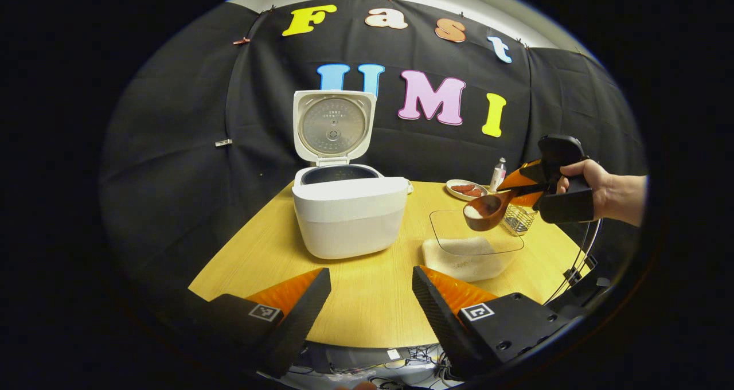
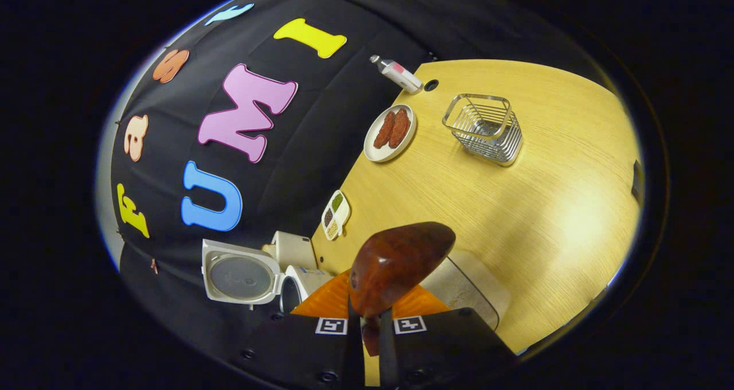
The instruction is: Close the left gripper, press the button to open the rice cooker; take a wooden spoon from the chopstick holder with the right hand, scoop a spoonful of rice and pour it into the rice cooker, then put the wooden spoon back into the chopstick holder.
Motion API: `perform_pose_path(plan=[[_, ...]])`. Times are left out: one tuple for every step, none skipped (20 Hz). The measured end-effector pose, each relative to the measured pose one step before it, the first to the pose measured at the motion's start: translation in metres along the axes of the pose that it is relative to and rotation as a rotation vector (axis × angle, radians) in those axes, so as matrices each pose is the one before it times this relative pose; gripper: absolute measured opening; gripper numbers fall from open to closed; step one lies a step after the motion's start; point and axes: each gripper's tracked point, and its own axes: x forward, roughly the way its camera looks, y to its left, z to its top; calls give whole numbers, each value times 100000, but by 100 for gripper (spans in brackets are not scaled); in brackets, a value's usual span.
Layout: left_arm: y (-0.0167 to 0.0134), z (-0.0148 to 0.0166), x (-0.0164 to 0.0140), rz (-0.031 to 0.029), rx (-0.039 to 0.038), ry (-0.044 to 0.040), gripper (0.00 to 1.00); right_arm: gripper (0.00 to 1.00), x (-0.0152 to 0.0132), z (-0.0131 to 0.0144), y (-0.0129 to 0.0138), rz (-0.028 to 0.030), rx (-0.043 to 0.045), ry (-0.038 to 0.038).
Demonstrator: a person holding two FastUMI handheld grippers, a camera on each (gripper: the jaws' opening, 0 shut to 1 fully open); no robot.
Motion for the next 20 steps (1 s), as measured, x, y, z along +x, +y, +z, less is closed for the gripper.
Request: perform_pose_path(plan=[[2,161,26,511,-257,-259,98,15,1,384,693,1209,889,384],[-44,32,-75,605,-331,-233,98,15,6,439,936,1608,683,65],[73,197,-124,646,-325,-136,98,14,17,297,950,1622,598,180],[21,-10,62,621,-320,-183,98,15,169,-13,1042,1488,435,833],[24,132,-110,622,-339,-229,98,14,215,134,1001,1281,644,779],[96,-61,-47,651,-397,-221,98,15,258,41,1158,1783,1194,1238],[75,39,15,822,-603,-105,98,15,295,-131,1595,3078,1879,2042],[92,-385,-76,628,-1210,147,98,15,325,-136,1148,2153,1725,1174],[64,-281,-5,255,-1635,589,98,15,514,-70,1261,1891,1197,1068],[-18,-144,120,458,-1340,692,98,14,470,-144,918,1171,200,468],[102,-92,0,702,-886,455,98,14,582,-282,1069,1130,-874,923],[105,-158,-73,829,-633,171,98,14,587,-461,926,862,-1167,1195],[137,-128,-24,813,-675,117,98,14,677,-406,871,853,-1032,972],[270,-323,-146,827,-866,244,98,14,717,-653,725,810,-765,632],[389,-183,-62,737,-1043,265,98,14,756,-481,621,685,-608,755],[544,-286,-51,717,-1019,455,99,14,885,-607,632,326,-565,829],[473,-20,35,844,-777,272,99,14,902,-441,521,-61,-738,930],[506,-40,72,895,-583,-6,98,14,693,-563,429,24,-1208,736],[542,148,75,964,-380,-225,97,14,857,-433,509,110,-1632,520],[471,52,106,1029,-407,-177,96,14,925,-581,605,-90,-1776,571]])
